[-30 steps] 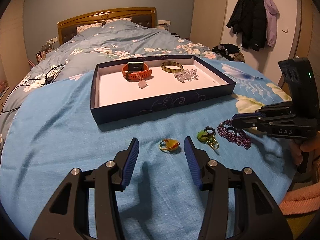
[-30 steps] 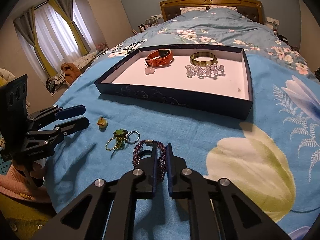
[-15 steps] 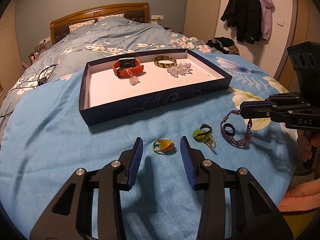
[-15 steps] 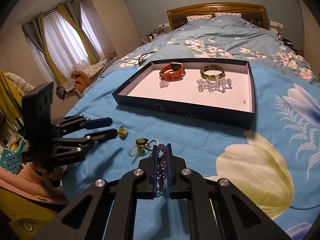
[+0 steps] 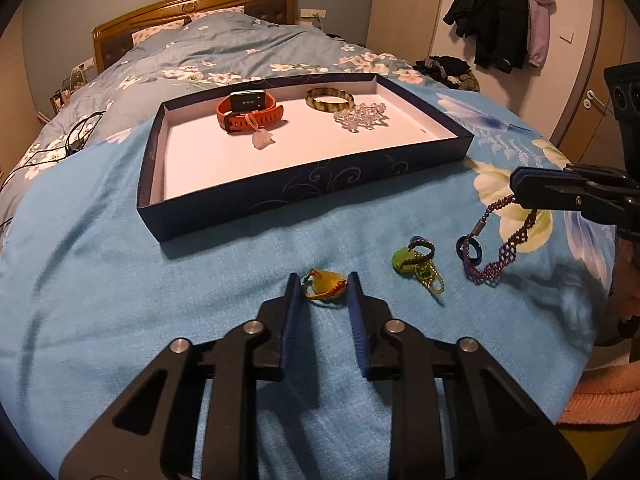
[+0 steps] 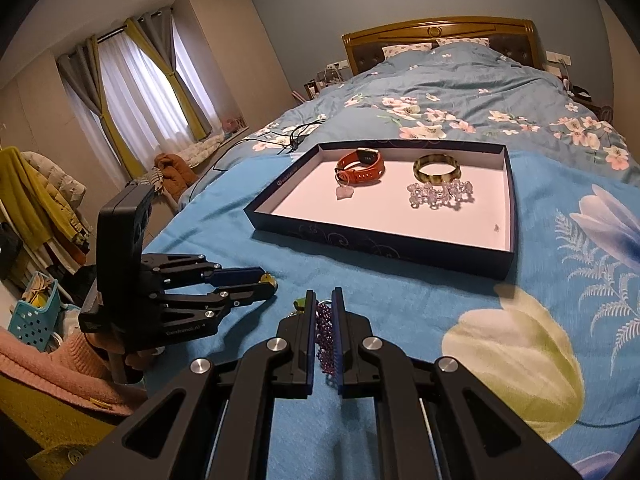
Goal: Organize jewelry
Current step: 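Lift the purple bracelet with the right tool while the left tool grasps the yellow pendant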
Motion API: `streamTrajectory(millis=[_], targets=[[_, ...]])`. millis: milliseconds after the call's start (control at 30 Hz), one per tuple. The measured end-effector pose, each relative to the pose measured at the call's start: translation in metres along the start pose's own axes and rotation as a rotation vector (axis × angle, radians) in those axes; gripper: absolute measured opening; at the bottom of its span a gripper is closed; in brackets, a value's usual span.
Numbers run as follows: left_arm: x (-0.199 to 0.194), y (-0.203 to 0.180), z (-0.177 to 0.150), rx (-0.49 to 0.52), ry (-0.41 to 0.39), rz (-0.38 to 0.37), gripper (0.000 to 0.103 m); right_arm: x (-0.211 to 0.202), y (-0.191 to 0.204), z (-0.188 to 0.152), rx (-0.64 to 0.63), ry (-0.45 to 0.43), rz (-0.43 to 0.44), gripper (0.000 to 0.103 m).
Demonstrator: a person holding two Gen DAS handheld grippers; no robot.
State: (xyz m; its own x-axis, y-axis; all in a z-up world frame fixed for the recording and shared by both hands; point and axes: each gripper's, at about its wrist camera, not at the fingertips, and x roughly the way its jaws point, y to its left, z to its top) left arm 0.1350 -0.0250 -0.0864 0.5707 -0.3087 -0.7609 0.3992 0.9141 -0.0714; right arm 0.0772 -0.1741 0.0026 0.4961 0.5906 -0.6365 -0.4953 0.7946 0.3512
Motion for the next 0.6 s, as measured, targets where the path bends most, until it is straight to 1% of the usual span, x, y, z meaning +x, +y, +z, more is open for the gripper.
streamTrajectory(millis=[33,200,300,400,433,500,567,600], targets=[[0.0,0.0,0.0,-0.002,0.002,-0.002,0.019,0.001,0.001,0.001,0.0,-0.001,0.002,0.0],[-0.001,0.002,0.0,-0.018,-0.002,-0.011,0.017,0.0,0.0,0.003,0.0,-0.009,0.002,0.0],[-0.002,0.003,-0.001,-0.019,-0.005,-0.016,0.017,0.004,-0.001,0.003,0.0,0.017,-0.002,0.0],[-0.004,0.003,-0.001,-0.024,-0.013,-0.02,0.017,0.017,-0.005,-0.003,-0.004,0.068,-0.031,0.006],[-0.005,0.002,-0.001,-0.025,-0.016,-0.021,0.017,0.02,-0.008,-0.004,0.0,0.081,-0.038,0.011],[-0.006,0.003,-0.001,-0.03,-0.02,-0.021,0.017,0.028,-0.011,-0.008,0.006,0.108,-0.048,0.011],[-0.007,0.004,-0.001,-0.032,-0.021,-0.02,0.017,0.035,-0.014,-0.01,0.007,0.122,-0.074,0.023],[-0.007,0.004,-0.001,-0.032,-0.021,-0.02,0.017,0.039,-0.015,-0.01,0.004,0.129,-0.08,0.022]])
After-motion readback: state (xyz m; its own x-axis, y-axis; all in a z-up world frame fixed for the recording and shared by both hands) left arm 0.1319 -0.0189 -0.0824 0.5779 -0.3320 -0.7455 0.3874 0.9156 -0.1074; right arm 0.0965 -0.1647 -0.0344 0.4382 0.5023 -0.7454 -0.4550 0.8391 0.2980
